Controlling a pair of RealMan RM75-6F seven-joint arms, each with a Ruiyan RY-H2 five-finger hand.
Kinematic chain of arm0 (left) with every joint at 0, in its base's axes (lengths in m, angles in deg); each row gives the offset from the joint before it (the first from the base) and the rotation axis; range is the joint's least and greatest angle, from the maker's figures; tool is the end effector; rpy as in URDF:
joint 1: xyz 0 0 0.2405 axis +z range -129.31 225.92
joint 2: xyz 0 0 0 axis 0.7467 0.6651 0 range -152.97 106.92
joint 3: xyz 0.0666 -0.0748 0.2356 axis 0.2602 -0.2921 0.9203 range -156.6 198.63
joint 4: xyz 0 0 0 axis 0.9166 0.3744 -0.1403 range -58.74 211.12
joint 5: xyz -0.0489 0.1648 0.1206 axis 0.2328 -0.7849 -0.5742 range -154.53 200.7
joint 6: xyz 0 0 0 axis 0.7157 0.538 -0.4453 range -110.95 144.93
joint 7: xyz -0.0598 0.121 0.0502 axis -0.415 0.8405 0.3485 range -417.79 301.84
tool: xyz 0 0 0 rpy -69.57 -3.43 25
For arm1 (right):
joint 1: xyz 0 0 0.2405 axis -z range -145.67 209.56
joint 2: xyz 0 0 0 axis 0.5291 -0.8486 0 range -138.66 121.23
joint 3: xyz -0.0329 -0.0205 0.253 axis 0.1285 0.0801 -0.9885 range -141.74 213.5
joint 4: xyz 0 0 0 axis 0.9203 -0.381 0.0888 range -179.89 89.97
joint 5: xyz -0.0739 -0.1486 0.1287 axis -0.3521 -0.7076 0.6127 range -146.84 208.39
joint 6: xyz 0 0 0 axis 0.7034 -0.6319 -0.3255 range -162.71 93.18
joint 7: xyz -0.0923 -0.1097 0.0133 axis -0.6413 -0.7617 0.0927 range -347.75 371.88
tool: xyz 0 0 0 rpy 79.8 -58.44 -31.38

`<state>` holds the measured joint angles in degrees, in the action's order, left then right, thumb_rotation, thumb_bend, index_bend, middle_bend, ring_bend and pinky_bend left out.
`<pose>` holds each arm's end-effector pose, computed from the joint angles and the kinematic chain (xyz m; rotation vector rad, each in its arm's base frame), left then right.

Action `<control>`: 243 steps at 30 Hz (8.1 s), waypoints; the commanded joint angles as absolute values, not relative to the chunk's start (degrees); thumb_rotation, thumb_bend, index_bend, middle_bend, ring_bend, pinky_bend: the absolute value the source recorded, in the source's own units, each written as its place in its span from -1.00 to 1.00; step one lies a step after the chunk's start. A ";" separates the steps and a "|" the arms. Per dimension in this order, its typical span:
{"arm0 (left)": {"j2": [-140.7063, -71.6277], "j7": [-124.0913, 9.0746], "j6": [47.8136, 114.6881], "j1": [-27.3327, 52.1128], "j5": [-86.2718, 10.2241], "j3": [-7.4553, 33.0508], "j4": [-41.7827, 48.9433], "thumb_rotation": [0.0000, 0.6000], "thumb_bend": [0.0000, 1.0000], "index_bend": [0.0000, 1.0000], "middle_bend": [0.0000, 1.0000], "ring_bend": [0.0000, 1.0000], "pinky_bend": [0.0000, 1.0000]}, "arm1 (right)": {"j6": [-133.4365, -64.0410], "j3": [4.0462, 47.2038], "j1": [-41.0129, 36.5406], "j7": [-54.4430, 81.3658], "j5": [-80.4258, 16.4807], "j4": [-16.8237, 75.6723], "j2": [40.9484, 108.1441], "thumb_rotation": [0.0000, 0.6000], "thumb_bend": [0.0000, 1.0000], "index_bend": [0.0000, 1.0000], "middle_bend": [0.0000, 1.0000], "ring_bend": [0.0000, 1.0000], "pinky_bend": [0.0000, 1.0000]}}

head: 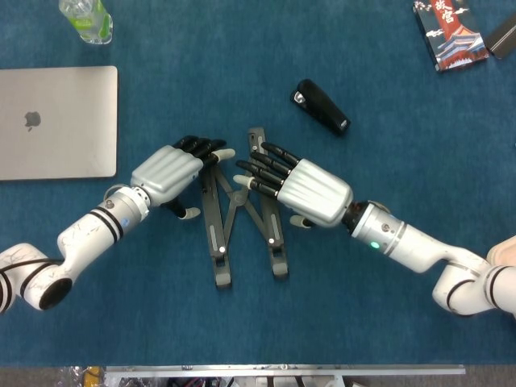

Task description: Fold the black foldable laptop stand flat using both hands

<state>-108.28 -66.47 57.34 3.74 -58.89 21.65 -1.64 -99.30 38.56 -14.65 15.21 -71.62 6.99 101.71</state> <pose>-0.1947 0.3164 -0.0414 -2.2119 -1.1674 -0.7461 -0.1175 -0.2930 -0.1218 2.3420 -0.4684 1.2121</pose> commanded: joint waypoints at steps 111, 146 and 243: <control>-110.60 -77.30 61.31 4.56 -63.95 24.08 3.37 1.00 -0.41 -1.00 -1.00 -1.00 -1.00 | -99.54 36.88 -17.72 18.78 -68.35 -1.87 109.75 1.00 -0.83 -1.00 -1.00 -1.00 -0.90; -105.43 -74.66 62.81 4.82 -63.82 24.00 -1.50 1.00 -0.41 -1.00 -1.00 -1.00 -1.00 | -102.08 35.33 -17.46 19.69 -66.90 0.50 107.73 1.00 -0.83 -1.00 -1.00 -1.00 -0.90; -89.72 -65.38 72.56 17.53 -54.68 18.70 -10.58 1.00 -0.41 -1.00 -1.00 -1.00 -1.00 | -66.22 37.38 -43.78 15.53 -66.20 23.90 91.50 1.00 -0.67 -1.00 -0.92 -1.00 -0.88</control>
